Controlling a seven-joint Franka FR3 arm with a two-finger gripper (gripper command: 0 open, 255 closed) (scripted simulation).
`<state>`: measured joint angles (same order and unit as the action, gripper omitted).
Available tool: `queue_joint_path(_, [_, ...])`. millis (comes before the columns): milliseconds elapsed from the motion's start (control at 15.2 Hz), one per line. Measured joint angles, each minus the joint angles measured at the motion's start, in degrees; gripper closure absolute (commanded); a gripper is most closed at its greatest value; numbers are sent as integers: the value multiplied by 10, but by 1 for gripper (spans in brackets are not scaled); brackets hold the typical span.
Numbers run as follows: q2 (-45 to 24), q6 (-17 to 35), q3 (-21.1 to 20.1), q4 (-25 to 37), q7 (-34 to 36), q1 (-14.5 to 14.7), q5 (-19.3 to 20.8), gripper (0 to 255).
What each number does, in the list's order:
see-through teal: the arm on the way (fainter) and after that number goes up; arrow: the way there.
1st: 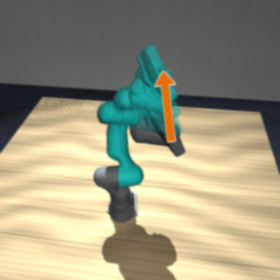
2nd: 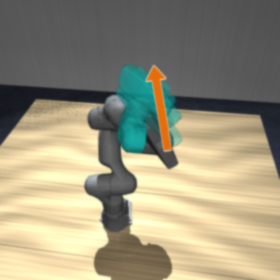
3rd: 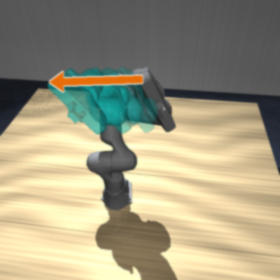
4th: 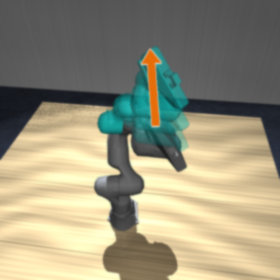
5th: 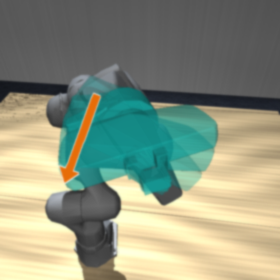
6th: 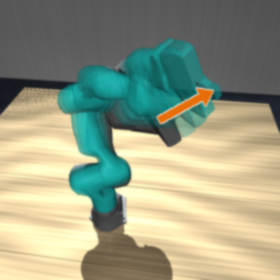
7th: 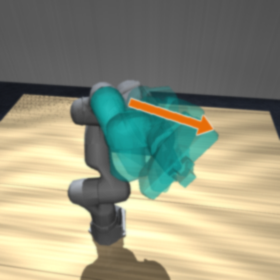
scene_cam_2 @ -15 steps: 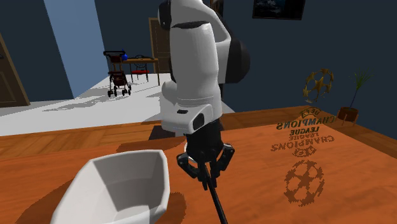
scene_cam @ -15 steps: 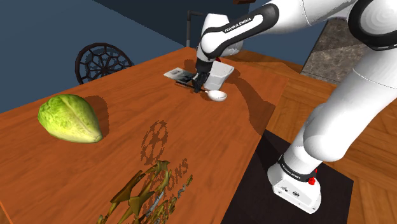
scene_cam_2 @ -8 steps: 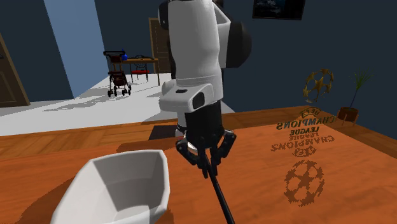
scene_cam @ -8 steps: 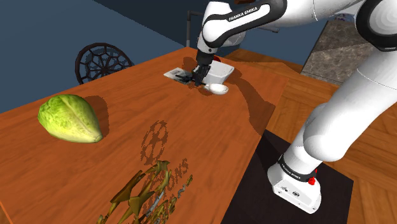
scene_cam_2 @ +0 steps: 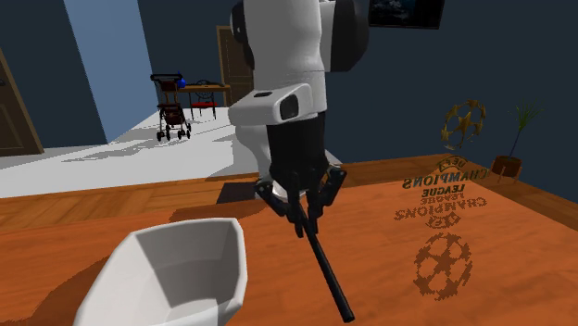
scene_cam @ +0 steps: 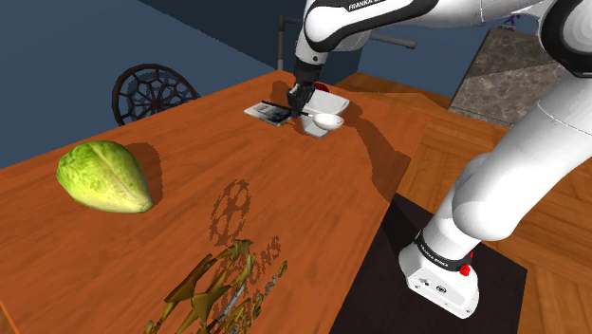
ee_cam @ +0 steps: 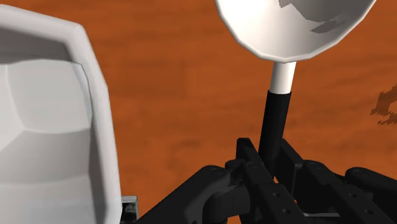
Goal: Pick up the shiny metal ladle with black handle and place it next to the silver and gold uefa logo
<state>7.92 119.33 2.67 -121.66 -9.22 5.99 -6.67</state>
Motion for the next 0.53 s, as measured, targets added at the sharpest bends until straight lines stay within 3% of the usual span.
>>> queue_joint_path(528, [9,-62,0,53,8,0,4,255])
